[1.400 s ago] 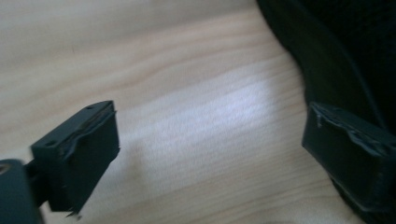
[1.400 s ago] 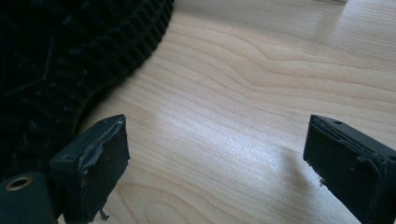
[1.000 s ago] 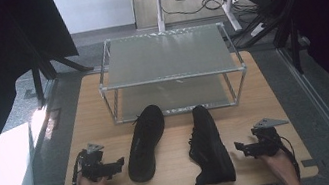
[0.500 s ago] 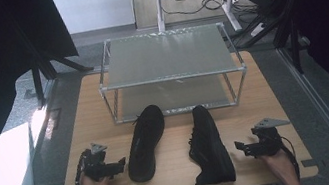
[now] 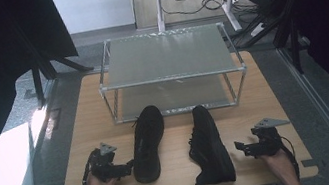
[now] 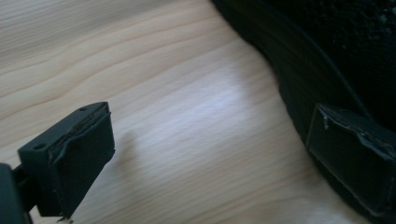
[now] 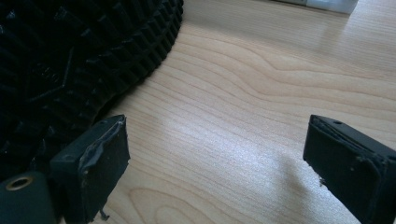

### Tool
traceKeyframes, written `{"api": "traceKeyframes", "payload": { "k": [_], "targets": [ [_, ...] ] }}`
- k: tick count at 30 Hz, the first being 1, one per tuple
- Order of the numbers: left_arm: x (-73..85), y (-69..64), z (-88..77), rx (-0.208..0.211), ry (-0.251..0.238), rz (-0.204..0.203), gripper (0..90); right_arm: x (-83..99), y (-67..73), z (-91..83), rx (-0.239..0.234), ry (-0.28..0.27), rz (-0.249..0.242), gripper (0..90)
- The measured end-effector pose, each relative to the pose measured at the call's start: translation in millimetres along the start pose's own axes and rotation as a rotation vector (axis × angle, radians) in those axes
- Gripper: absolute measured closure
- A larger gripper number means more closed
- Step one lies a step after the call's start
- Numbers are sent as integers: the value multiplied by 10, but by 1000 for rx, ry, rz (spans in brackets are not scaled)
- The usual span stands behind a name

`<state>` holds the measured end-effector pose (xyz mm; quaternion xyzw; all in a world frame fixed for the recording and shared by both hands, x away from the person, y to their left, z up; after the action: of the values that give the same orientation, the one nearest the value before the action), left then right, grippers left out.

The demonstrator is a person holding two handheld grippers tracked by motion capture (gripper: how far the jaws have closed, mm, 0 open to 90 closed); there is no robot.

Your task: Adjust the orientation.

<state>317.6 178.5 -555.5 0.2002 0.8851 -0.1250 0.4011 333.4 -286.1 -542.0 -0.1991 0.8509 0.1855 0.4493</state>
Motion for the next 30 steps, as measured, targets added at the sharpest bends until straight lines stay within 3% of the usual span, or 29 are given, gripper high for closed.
{"api": "traceKeyframes", "payload": {
  "k": [1, 12, 16, 22, 26, 30],
  "targets": [
    [-16, -69, 17, 8, -1, 15, 3, 0, -3, -2, 0, 1, -2, 74],
    [-58, -344, 110, 73, -3, 51, 0, -2, -8, 4, -1, -4, -12, 82],
    [-67, -340, 105, 71, -11, 55, 0, -7, -31, -4, 8, -11, -10, 72],
    [-74, -211, 48, 38, -55, 33, 0, -62, -54, -45, 26, -47, 0, 43],
    [-78, -157, 15, 39, -84, 2, 0, -136, -11, -66, 17, -79, -19, 22],
    [-64, -143, 23, 32, -78, 6, 0, -209, 51, -74, 7, -90, -45, 0]
  ]
}}
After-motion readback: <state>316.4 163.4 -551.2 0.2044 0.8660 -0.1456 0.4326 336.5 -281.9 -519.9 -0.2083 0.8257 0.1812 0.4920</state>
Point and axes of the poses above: each handheld gripper's, and its own axes: z roughly forward along the jaws, x roughly out of its underside, y roughly to its left, the point moved 6 cm from there along z, roughly forward along the jaws, and after that the axes turned 10 degrees about -y, right-handed, at the moved point
